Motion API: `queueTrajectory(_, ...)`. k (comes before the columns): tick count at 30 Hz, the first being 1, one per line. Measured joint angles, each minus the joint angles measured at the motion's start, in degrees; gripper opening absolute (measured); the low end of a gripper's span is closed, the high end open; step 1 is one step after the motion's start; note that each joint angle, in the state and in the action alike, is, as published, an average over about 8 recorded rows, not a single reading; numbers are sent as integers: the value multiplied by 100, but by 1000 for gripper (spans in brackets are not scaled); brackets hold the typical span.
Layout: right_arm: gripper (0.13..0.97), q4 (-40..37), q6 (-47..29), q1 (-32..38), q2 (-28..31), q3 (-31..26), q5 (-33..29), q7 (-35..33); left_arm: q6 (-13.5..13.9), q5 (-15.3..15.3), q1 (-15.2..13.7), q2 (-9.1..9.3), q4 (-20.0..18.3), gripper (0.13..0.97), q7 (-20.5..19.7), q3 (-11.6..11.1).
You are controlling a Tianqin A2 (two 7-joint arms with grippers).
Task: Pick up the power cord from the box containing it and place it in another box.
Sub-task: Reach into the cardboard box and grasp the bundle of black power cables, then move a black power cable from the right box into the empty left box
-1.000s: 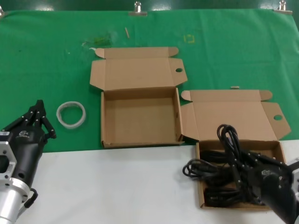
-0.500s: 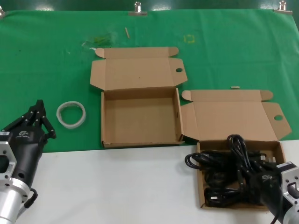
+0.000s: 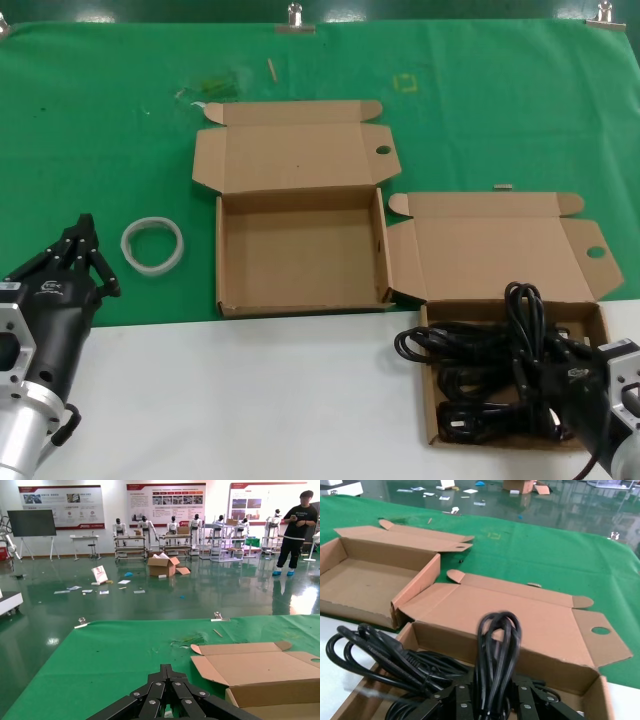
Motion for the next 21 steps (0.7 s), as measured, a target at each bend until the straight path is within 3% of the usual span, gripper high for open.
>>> queueTrajectory(21,213,1175,335,-624,578,530,218,34,0,0,0,0,0,140,0,0)
